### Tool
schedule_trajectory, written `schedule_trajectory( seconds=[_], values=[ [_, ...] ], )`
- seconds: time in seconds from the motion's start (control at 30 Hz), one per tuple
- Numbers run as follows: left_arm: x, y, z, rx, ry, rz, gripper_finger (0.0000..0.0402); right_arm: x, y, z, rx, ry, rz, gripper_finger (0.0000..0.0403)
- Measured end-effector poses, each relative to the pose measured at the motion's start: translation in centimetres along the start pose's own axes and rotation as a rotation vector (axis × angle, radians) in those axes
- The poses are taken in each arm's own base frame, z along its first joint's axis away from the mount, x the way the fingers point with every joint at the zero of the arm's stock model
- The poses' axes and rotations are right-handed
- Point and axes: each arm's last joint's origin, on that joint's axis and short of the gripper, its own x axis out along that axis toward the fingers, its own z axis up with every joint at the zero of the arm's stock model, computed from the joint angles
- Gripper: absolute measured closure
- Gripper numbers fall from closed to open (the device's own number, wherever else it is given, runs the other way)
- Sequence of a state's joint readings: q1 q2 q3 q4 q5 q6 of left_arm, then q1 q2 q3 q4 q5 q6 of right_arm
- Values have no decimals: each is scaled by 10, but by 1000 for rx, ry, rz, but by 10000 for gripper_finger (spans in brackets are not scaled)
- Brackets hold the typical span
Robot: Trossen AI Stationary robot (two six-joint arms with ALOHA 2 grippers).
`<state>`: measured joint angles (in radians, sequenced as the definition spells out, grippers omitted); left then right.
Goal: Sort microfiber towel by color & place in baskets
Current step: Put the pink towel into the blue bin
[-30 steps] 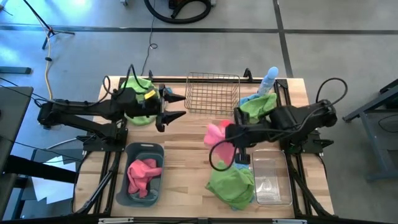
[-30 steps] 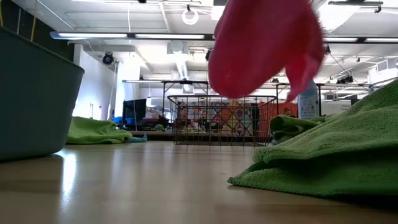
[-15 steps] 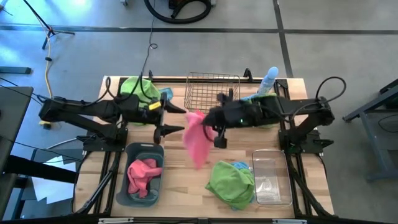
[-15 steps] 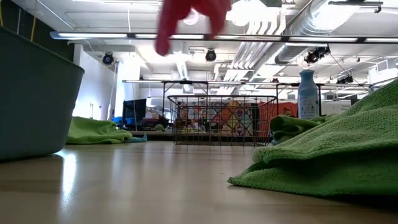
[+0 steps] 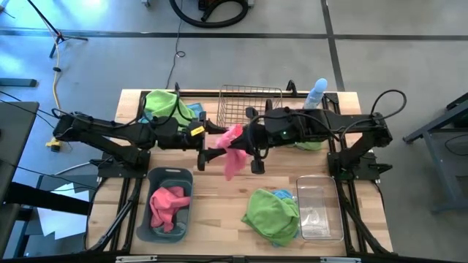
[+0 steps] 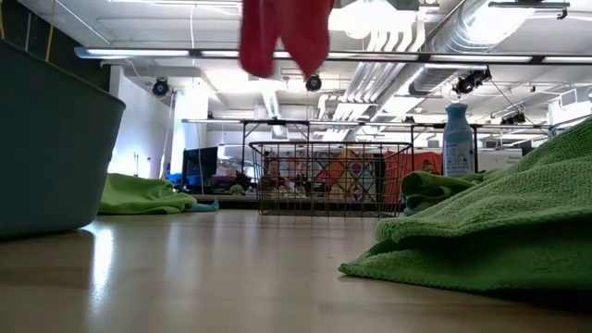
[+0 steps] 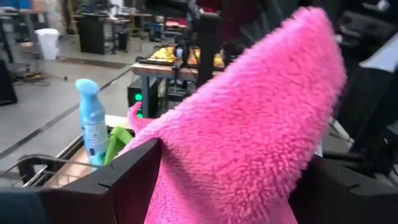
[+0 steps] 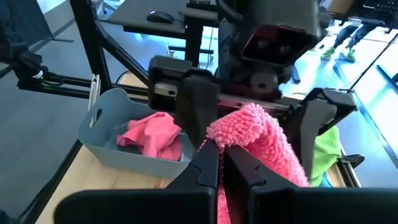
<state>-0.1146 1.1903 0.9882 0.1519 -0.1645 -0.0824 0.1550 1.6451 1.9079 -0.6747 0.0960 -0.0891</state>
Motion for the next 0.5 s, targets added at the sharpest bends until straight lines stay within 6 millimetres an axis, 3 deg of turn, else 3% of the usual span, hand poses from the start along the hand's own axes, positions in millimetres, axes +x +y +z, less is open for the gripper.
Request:
schedule_trajectory(
  seconds=[0.2,0.3,0.4,0.5],
  values=[
    [1,-1,-1,13,5,-25,113,0,-2,-1,-11,6,-7,403],
    [1,-1,0,9,1,-25,142,0,-2,-1,-31,6,-6,403],
    [1,-1,0,21,1,-26,209,0,-2,-1,-40,6,-6,403],
    [1,-1,0,64,1,-28,310,0,-2,-1,-42,6,-6,403]
  ],
)
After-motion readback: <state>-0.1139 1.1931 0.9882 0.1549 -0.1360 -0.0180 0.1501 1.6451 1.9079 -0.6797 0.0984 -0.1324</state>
